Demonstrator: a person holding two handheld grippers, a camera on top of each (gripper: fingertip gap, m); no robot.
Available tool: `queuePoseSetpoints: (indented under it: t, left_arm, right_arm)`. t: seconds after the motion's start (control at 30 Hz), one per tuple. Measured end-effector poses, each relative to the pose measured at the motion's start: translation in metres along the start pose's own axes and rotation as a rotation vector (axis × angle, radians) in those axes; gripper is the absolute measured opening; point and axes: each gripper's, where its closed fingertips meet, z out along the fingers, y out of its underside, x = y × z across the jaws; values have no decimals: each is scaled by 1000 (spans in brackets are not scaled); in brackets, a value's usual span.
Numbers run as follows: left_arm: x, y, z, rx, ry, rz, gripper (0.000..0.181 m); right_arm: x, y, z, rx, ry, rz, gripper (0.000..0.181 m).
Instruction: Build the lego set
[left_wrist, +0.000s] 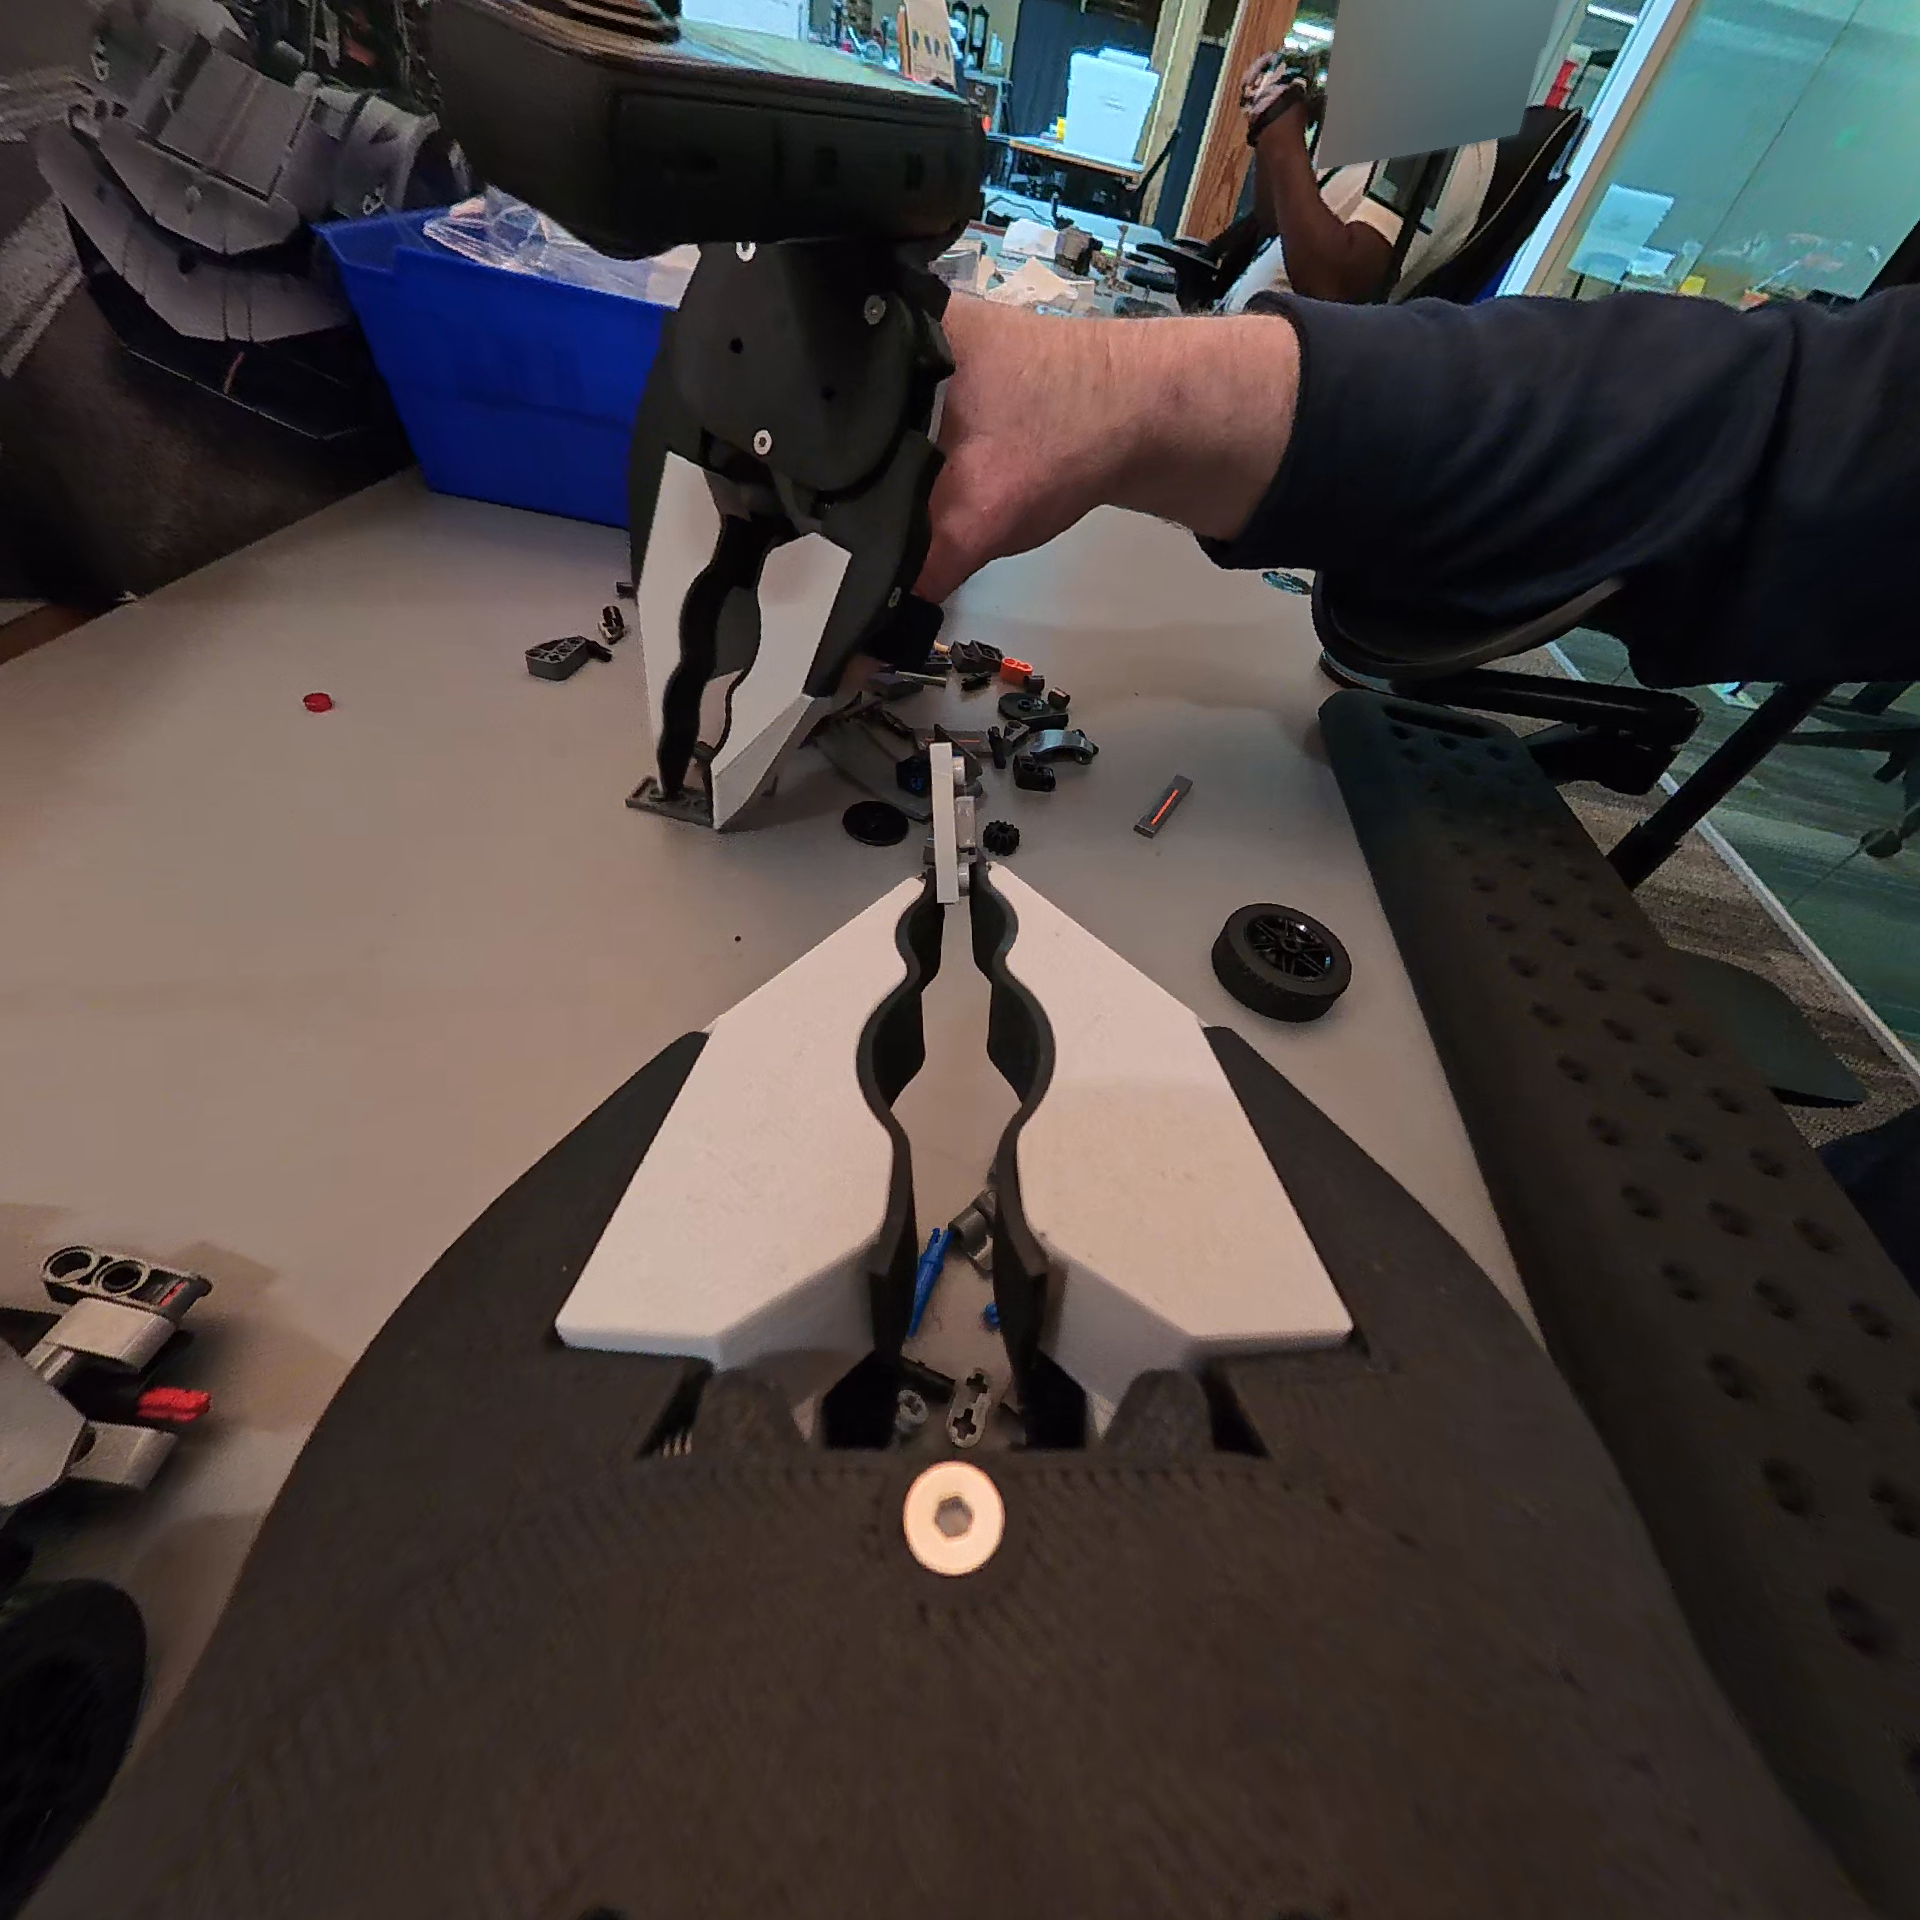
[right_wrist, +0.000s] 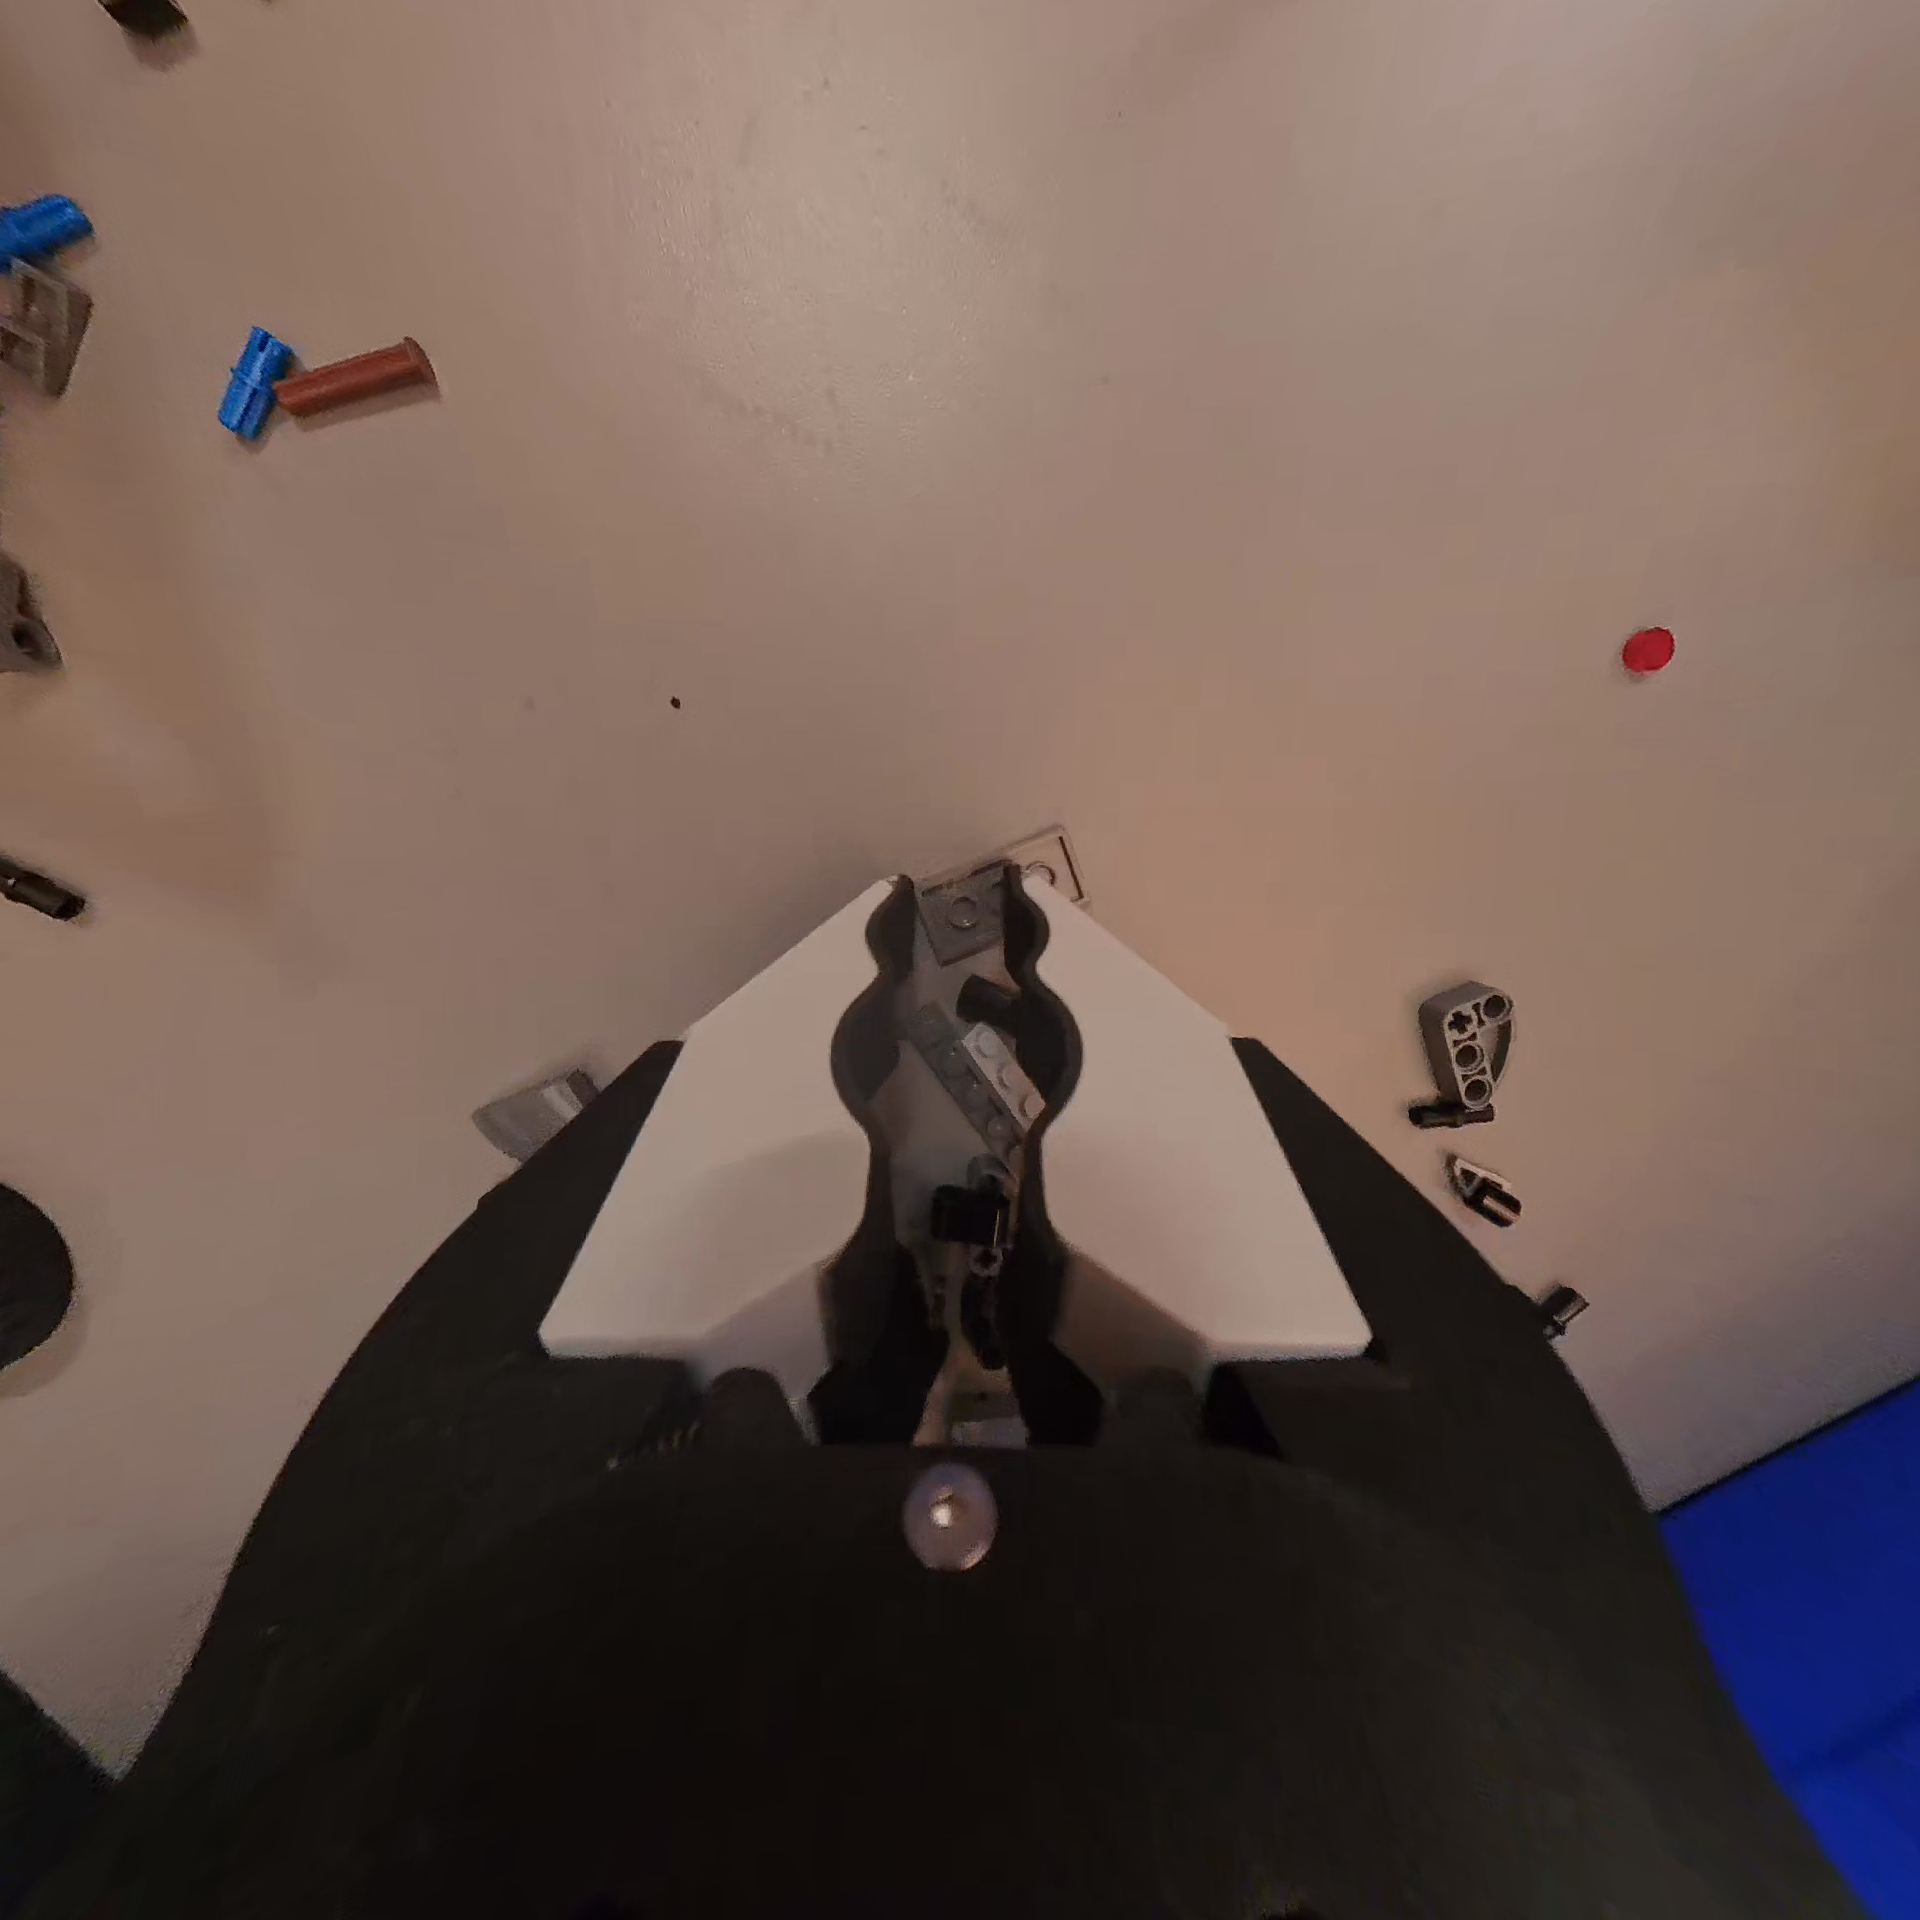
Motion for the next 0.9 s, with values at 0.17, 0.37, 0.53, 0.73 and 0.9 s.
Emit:
queuePoseSetpoints:
  t: [0.17,0.37,0.53,0.73,0.9]
  left_arm:
    - [3,-1,1,6,16,-10,2]
    - [2,0,1,3,12,-6,2]
    - [2,0,1,1,11,-3,2]
    - [1,1,1,-4,9,-3,2]
    - [1,2,2,-8,9,-4,2]
  right_arm:
    - [-4,2,-2,6,-45,18,11]
    - [-9,3,-4,6,-76,13,0]
    - [4,1,-6,20,-42,141,29]
    - [8,7,0,-33,-13,218,34]
    - [3,1,2,-20,-17,172,31]
